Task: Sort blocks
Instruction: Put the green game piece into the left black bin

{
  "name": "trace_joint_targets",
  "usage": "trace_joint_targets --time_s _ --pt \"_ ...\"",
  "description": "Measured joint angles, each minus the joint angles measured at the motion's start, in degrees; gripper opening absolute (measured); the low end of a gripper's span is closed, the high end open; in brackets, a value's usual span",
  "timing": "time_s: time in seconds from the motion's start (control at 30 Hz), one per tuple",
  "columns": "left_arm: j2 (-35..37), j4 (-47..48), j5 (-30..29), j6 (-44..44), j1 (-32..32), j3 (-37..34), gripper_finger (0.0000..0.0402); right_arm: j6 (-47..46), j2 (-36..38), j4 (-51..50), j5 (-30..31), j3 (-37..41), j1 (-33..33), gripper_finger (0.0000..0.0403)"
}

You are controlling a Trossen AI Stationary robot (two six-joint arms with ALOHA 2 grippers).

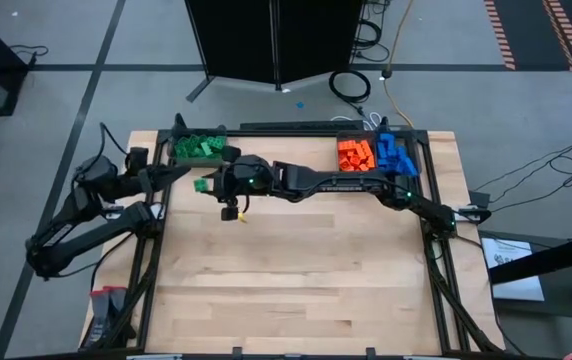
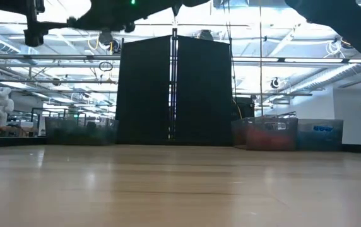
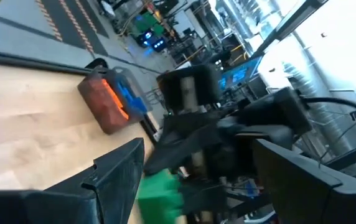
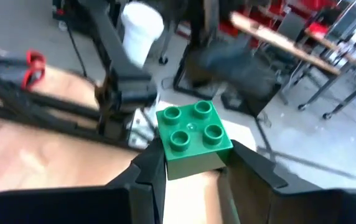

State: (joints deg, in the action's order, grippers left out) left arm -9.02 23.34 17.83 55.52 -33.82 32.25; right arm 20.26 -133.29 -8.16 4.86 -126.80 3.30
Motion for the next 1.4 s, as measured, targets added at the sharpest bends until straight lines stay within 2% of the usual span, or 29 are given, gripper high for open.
trace_joint_targets --time_s 0.37,0.53,0.83,1.03,1.4 --pt "-6.60 -1.24 2.78 0.70 0.23 0.00 0.0301 0.43 0.23 0.28 0.19 -0.11 0.15 0.0116" --pt "-8.50 -2.09 3.79 0.51 1.70 0.00 0.0301 2.92 0.36 -0.57 2.45 -0.11 0.39 0.0116" --pt "-9.56 -2.67 2.75 -0.92 2.82 0.25 0.0301 6.77 0.45 -2.46 2.33 -2.69 0.86 0.0116" --pt "-9.71 -1.68 3.34 -0.73 2.88 -0.07 0.0301 8.95 0.98 -1.29 4.74 -5.81 1.86 0.0116" --pt "-10.14 -5.43 1.89 -0.74 2.89 0.00 0.0301 6.30 0.74 -4.07 1.18 -5.98 2.73 0.0116"
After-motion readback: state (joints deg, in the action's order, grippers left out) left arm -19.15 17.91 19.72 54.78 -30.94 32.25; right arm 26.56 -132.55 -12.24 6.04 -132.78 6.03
